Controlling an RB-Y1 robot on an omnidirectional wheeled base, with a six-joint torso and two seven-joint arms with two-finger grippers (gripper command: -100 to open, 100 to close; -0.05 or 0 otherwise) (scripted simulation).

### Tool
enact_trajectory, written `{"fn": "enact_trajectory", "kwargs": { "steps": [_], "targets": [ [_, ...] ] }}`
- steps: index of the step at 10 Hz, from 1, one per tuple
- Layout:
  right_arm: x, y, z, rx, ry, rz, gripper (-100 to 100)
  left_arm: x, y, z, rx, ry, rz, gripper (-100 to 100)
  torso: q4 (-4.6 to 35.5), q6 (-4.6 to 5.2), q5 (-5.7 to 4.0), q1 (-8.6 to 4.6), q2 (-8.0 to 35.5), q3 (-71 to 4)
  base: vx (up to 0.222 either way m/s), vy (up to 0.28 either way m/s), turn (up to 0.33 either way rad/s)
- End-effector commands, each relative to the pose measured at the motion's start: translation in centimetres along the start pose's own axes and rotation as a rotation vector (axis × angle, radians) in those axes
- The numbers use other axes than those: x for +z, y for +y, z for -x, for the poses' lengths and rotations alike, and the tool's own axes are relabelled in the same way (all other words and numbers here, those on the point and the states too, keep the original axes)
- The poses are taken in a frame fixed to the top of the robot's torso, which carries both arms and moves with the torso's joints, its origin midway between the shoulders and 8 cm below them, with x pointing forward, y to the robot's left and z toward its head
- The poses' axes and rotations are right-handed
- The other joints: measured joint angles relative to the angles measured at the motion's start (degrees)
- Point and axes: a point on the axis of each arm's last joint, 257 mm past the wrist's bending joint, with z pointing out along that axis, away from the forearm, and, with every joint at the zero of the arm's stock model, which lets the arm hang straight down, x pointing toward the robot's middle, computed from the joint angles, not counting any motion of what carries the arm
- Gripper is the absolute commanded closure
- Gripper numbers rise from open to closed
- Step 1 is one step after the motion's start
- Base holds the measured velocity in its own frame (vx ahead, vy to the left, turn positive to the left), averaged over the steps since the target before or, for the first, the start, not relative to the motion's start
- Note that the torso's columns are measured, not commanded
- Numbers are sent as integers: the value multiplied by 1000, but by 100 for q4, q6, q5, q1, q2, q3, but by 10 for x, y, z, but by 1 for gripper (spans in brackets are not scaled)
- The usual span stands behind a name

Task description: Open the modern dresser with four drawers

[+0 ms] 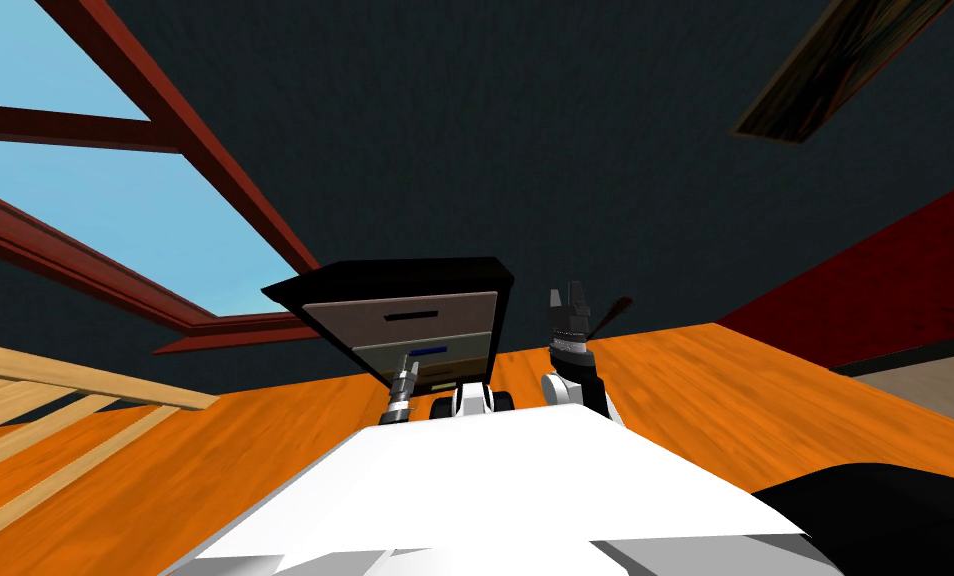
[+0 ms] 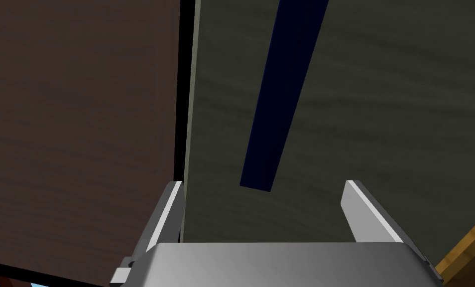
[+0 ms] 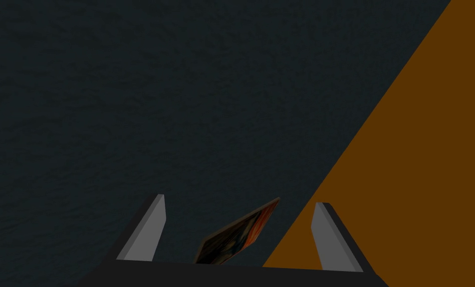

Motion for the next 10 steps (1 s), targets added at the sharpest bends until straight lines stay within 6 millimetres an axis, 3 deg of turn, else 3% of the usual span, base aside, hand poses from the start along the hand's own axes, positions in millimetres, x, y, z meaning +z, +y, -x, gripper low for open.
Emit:
{"fn": "enact_trajectory", "kwargs": {
  "steps": [1,5,6,10],
  "targets": [
    [0,0,0,0,0,0,0,-7,12,-3,-14,-10,20,-100,1,0,0,0,3,2,25,-10,-10],
    [0,0,0,0,0,0,0,6,4,0,-11,-8,14,-100,-3,0,0,-1,-12,-7,35,-4,-2],
    [0,0,0,0,0,0,0,-2,9,-2,-11,-8,16,100,-1,-1,0,-1,0,-1,-25,8,4],
    [0,0,0,0,0,0,0,3,1,-1,-10,-1,9,100,-13,-1,14,7,7,5,-89,-9,17]
  ]
}}
